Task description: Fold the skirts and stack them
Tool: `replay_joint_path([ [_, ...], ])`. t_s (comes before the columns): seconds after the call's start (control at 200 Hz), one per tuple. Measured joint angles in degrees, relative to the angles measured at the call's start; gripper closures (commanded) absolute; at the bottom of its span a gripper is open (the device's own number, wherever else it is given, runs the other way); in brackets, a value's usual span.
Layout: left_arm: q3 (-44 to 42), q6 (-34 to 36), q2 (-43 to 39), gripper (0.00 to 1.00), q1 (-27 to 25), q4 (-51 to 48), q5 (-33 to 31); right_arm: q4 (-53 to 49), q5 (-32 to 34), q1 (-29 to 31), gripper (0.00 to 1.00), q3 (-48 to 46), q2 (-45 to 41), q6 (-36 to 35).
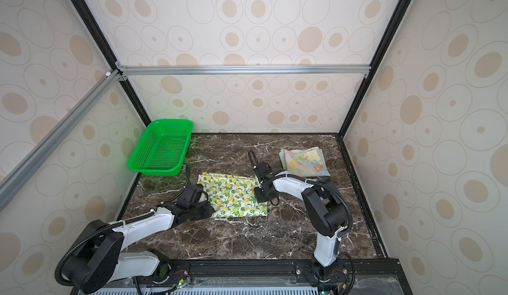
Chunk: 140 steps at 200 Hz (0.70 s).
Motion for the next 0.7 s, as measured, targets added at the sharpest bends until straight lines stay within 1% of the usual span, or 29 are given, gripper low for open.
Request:
replay_joint_path([
  [0.075, 2.05, 0.46, -0.63, 0.81, -0.24, -4.00, -1.07, -0.63, -0.44, 0.02, 0.91, 0.68, -0.59, -0.31],
  [0.125, 4.96, 1.14, -0.39, 0.81, -0.26, -6.67, -2.01, -1.29, -1.16, 0.02, 0.91, 0.63, -1.81, -0.20],
  [0.2, 9.64, 1.97, 0.57, 0.82, -0.26, -7.85, -2.29, -1.27, -3.21, 0.09, 0.91, -0.07, -4.57, 0.66],
  [0.295, 13.99, 2.34, 2.84, 0.83, -0.33, -5.01, -0.48, -0.20, -5.88, 0.33, 0.92, -2.29, -8.63, 2.64],
  [0.415, 15.17, 2.32, 6.25, 0.83, -1.36, -0.07, 2.32, 2.08, -8.63, 0.50, 0.92, -7.19, -11.82, 5.86],
  [0.555, 16.09, 2.36, 11.19, 0.84, -4.33, 2.84, 4.83, 3.43, -9.90, 0.50, 0.93, -12.28, -12.11, 8.63],
  [0.7, 18.32, 2.38, 15.72, 0.86, -8.57, 5.05, 6.54, 3.98, -10.01, 0.50, 0.94, -14.82, -12.11, 10.03],
])
